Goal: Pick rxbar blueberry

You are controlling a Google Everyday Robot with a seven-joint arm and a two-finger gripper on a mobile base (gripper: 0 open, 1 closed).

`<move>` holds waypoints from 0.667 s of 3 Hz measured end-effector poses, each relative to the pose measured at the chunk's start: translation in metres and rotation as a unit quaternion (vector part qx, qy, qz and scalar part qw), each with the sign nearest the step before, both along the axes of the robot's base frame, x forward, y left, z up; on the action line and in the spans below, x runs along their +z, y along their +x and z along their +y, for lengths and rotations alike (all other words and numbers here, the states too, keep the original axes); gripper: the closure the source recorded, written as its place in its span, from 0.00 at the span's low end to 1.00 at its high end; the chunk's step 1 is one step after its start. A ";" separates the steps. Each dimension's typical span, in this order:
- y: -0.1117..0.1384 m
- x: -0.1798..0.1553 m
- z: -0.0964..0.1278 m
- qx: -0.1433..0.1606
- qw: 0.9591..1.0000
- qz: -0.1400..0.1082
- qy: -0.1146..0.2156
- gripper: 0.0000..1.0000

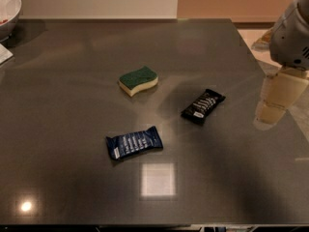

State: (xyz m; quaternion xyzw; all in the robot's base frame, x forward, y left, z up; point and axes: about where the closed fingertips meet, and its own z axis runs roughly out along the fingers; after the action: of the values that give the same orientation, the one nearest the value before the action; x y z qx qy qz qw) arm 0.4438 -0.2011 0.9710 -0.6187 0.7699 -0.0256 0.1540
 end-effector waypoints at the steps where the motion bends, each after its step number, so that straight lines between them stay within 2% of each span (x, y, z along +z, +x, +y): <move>1: 0.010 -0.013 0.037 0.035 0.999 0.014 0.017 0.00; 2: 0.012 -0.026 0.079 0.065 0.997 0.022 0.045 0.00</move>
Offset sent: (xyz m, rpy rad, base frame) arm 0.0132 0.1287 -0.0446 0.1644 0.0797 0.2039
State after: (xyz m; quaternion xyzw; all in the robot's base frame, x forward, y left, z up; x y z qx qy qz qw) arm 0.4557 -0.1225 0.9448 -0.6602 0.7317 0.0333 0.1660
